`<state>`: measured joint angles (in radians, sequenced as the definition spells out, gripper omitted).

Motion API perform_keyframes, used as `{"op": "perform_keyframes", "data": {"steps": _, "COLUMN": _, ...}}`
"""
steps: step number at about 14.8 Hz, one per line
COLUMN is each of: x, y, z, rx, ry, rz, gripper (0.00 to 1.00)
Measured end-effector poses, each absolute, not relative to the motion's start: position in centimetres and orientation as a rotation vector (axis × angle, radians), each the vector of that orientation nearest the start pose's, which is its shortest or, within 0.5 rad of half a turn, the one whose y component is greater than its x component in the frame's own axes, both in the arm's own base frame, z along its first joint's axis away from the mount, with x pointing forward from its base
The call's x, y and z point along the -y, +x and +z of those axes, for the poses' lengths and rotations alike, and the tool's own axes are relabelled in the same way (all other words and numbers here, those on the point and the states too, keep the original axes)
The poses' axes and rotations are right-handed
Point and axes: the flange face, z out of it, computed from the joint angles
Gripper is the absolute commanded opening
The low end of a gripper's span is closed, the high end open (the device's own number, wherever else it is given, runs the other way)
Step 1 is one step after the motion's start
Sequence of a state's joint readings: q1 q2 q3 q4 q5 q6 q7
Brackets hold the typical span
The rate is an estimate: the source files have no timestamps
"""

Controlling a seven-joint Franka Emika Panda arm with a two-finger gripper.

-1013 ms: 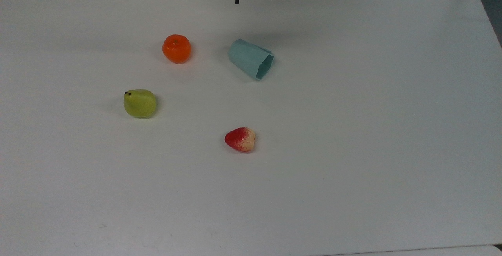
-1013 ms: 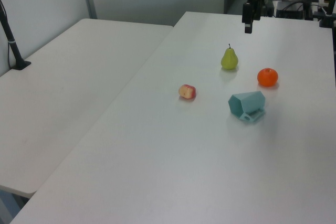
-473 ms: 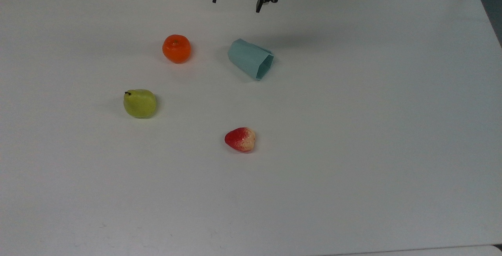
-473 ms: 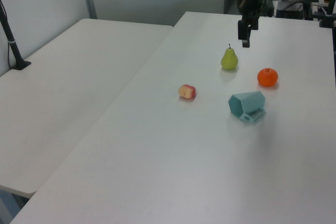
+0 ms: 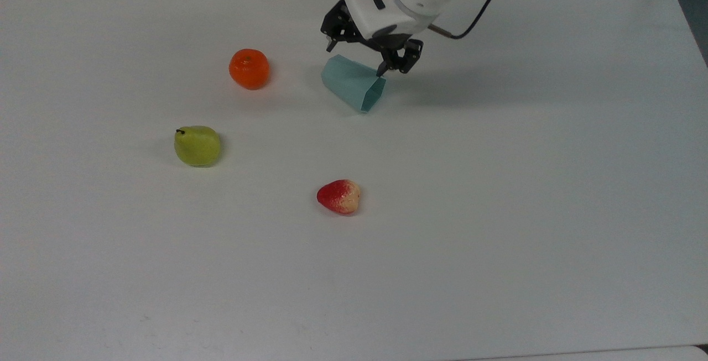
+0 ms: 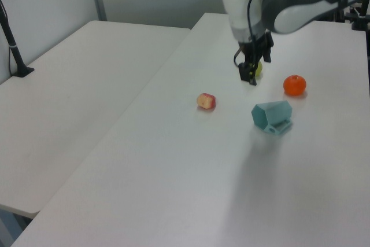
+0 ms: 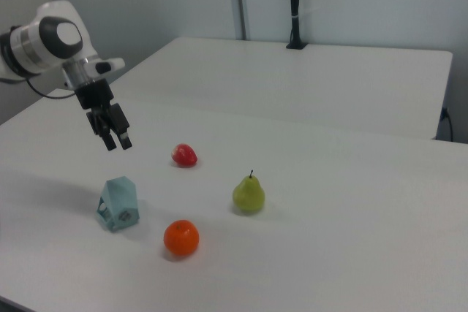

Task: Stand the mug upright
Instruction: 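Move the gripper down to the light-blue mug lying on its side, then close the gripper on the mug's rim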

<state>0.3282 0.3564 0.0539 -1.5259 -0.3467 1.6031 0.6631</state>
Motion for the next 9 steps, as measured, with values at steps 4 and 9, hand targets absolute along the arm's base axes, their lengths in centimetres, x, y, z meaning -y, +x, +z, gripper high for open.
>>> {"op": "perform_keyframes", "data": {"steps": 4, "x": -22.8, "y": 60.5, "z": 38.7, "rx": -0.482, "ry": -3.598, "rz": 0.171, "gripper": 0.95}}
{"op": "perform_keyframes", "data": {"steps": 9, "x": -22.4, "y": 59.8, "z": 34.1, "rx": -0.612, "ry": -3.681, "rz": 0.346, "gripper": 0.83}}
